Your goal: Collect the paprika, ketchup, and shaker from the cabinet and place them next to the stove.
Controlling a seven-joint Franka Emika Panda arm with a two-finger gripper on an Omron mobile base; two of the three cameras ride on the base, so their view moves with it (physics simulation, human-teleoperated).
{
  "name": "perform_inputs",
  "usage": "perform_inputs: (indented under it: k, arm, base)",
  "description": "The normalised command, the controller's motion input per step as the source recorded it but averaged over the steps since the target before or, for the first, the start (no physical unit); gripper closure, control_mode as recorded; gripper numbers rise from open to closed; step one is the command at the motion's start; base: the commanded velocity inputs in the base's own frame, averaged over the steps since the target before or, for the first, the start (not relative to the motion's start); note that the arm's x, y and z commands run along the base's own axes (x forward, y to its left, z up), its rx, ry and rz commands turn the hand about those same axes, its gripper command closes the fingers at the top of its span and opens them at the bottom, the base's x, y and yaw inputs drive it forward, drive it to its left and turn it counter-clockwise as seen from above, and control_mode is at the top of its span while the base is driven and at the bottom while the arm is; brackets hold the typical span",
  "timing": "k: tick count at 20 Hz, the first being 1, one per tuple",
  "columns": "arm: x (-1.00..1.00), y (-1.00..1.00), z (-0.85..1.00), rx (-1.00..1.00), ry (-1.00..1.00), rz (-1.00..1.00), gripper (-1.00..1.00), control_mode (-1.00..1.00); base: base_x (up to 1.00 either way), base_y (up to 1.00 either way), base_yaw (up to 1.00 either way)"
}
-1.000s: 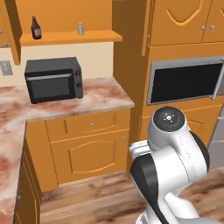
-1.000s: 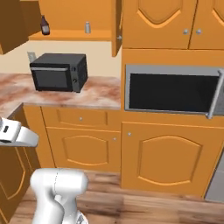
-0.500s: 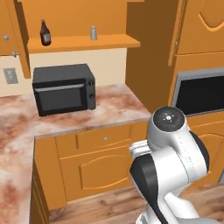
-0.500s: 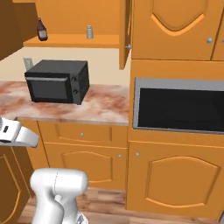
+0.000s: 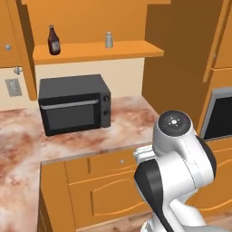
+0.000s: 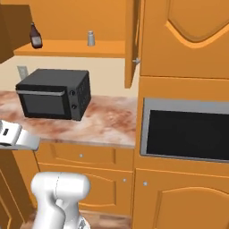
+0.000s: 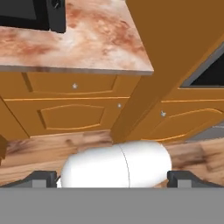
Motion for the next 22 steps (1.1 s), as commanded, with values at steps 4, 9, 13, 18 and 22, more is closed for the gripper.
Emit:
perform_inputs:
  k: [4, 9, 13, 18, 22]
  arm:
    - [0.0, 0.0, 0.0, 0.0, 0.0, 0.0, -1.0, 1.0]
    - [0.0, 0.0, 0.0, 0.0, 0.0, 0.0, -1.0, 1.0]
    - [0.0, 0.0, 0.0, 0.0, 0.0, 0.0, -1.0, 1.0]
    - [0.0, 0.0, 0.0, 0.0, 0.0, 0.0, -1.0, 1.0]
    - [0.12, 0.0, 0.02, 0.01, -0.23, 0.18, -1.0, -1.0]
  base:
    - [0.68, 0.11, 0.1]
    - [0.72, 0.1, 0.14]
    - [0.68, 0.08, 0.15]
    - [0.51, 0.04, 0.14]
    - [0.0, 0.0, 0.0]
